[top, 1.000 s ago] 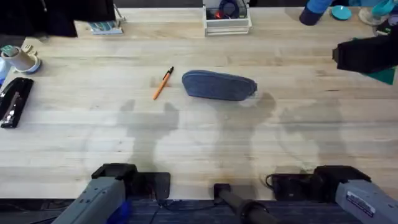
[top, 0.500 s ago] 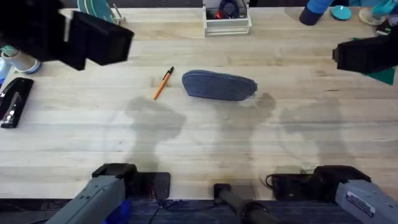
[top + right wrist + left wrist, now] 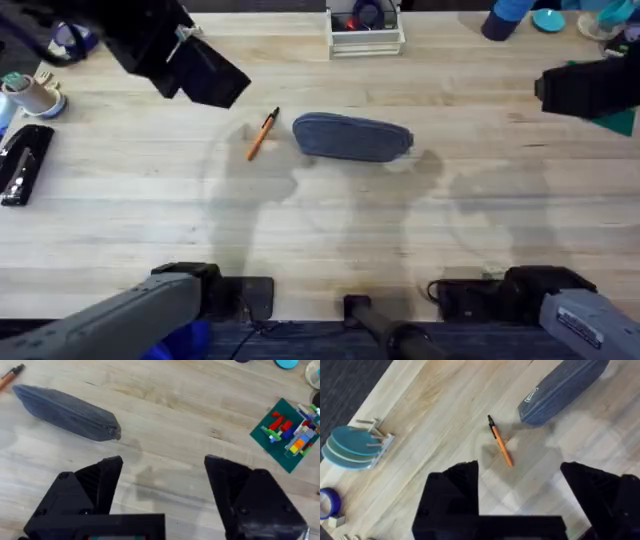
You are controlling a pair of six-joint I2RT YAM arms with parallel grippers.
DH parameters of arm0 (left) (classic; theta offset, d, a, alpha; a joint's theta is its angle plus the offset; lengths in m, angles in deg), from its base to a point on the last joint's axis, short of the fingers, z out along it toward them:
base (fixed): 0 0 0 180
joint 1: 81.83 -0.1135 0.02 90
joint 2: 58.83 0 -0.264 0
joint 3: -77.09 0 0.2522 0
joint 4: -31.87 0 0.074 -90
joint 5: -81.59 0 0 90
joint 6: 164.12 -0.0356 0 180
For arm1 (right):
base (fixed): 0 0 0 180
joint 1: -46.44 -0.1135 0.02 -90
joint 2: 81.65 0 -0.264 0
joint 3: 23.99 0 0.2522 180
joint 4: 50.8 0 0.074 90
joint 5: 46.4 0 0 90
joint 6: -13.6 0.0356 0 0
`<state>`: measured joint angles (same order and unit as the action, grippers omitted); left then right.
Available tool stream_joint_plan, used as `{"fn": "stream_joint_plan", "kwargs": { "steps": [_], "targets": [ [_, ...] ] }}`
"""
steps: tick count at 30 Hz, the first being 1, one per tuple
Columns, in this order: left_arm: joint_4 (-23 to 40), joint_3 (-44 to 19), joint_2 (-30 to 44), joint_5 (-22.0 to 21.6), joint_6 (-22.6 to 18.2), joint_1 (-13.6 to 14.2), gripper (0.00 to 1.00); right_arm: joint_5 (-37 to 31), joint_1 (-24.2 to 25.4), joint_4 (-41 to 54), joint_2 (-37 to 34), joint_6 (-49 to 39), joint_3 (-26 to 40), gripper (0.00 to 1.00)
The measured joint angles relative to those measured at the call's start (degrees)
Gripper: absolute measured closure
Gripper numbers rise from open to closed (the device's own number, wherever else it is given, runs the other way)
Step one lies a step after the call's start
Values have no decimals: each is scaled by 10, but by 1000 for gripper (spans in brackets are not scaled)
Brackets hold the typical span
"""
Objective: Unzip the bag, pick up the pens from the table one at a time and place them inside, then zip the bag closed.
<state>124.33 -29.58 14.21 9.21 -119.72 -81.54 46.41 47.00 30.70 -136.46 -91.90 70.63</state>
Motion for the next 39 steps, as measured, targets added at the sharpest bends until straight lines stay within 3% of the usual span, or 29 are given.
{"fn": "stream_joint_plan", "kwargs": {
  "steps": [8,12,17,26,31,32,39],
  "targets": [
    [8,0,34,2,-11,0,8,0,0,0,0,0,0,5],
    [15,0,51,5,-45,0,7,0,0,0,0,0,0,5],
    [36,0,87,48,-120,-11,7,0,0,0,0,0,0,5],
    [85,0,152,155,-301,-82,8,0,0,0,0,0,0,5],
    [112,0,218,204,-398,-85,8,0,0,0,0,0,0,5],
    [118,0,254,222,-439,-85,8,0,0,0,0,0,0,5],
    [126,0,323,258,-511,-85,6,0,0,0,0,0,0,5]
  ]
}}
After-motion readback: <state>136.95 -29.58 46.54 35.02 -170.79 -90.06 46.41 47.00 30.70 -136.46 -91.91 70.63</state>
